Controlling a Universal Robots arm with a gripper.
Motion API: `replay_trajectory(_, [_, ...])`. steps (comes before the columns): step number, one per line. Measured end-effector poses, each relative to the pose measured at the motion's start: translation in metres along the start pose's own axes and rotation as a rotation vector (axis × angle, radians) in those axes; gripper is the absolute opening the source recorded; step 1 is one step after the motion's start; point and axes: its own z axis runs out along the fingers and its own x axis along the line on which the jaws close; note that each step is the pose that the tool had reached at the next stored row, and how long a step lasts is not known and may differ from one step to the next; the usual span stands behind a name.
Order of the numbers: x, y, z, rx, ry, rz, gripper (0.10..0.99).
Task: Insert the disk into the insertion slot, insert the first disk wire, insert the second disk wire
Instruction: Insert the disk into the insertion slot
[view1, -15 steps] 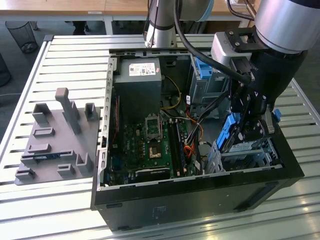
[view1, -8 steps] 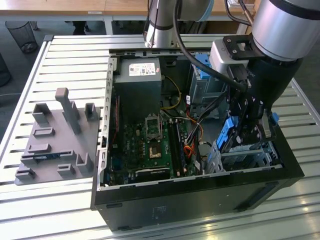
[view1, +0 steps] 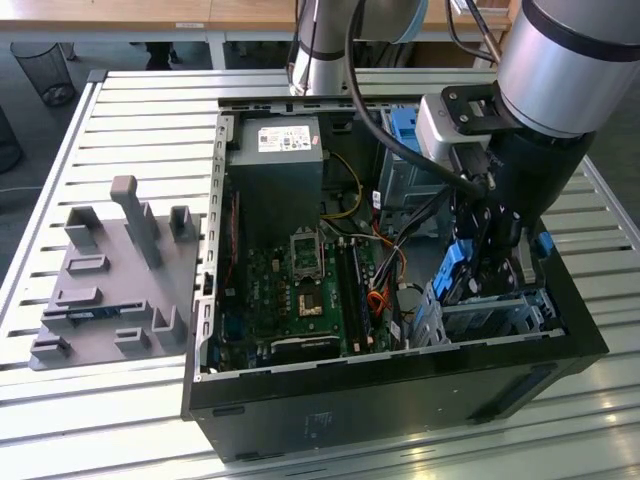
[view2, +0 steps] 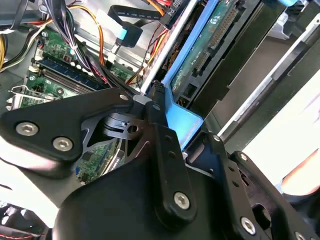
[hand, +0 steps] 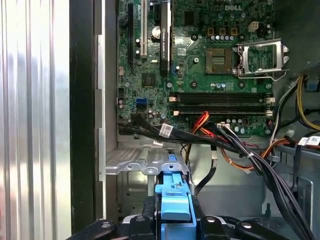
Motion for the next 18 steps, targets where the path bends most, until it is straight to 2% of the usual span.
replay_trajectory(3, [0.0,0.0001,0.0013,0.0,0.0,0.0,0.38])
replay_trajectory(4, [0.0001,0.0001,0.0019,0.0,0.0001,0.0,0.443])
replay_trajectory(8, [0.0,0.0002,0.0043,0.0,0.0,0.0,0.443])
replay_trajectory(9, [0.0,0.0002,0.005,0.0,0.0001,0.0,0.427])
replay_trajectory(10, [0.0,0.0002,0.0056,0.0,0.0002,0.0,0.365])
replay_trajectory(11, [0.0,0.0002,0.0059,0.0,0.0006,0.0,0.365])
replay_trajectory(12, [0.0,0.0003,0.0061,-0.001,0.0016,0.0,0.306])
replay_trajectory(13, [0.0,0.0002,0.0062,-0.004,0.0023,0.0,0.247])
replay_trajectory(14, [0.0001,0.0002,0.0063,-0.008,0.0027,0.0,0.247])
replay_trajectory(16, [0.0,0.0003,0.0063,-0.011,0.0026,0.0,0.129])
replay_trajectory(18, [0.0,0.0002,0.0062,-0.011,0.0025,0.0,0.106])
